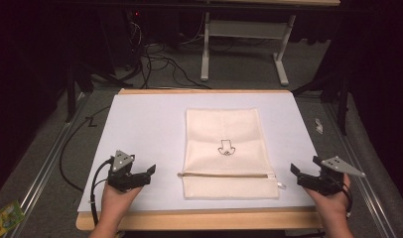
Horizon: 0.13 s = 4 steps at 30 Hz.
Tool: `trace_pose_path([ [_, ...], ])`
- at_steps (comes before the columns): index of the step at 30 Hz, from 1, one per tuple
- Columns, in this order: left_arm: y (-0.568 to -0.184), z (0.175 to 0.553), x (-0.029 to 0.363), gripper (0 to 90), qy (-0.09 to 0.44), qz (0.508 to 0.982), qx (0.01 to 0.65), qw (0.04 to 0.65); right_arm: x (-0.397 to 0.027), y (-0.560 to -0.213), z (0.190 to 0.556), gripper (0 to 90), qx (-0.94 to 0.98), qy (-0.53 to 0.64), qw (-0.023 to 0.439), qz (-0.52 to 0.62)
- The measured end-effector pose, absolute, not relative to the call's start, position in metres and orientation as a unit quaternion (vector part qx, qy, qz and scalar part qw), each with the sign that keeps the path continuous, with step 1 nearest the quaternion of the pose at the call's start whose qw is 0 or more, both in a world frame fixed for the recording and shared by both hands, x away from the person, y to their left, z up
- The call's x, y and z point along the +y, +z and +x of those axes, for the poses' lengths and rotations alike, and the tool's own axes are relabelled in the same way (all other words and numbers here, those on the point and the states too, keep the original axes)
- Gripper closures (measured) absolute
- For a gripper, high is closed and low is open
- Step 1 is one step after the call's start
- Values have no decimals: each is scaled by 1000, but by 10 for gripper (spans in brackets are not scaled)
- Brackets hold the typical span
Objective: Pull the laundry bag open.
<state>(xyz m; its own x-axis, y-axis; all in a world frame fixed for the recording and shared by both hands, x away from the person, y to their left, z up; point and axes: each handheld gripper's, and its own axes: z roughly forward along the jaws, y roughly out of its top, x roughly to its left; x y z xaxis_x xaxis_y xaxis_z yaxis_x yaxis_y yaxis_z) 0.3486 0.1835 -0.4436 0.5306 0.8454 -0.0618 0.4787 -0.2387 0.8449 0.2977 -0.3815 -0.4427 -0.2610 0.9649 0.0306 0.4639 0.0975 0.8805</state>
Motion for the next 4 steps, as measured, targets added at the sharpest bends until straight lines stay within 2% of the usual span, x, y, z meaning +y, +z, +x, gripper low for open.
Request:
trace_pose_path([
  [4,-443,348,175,75,218,770,419,428,-372,-441,298,91,684,415,303,518],
])
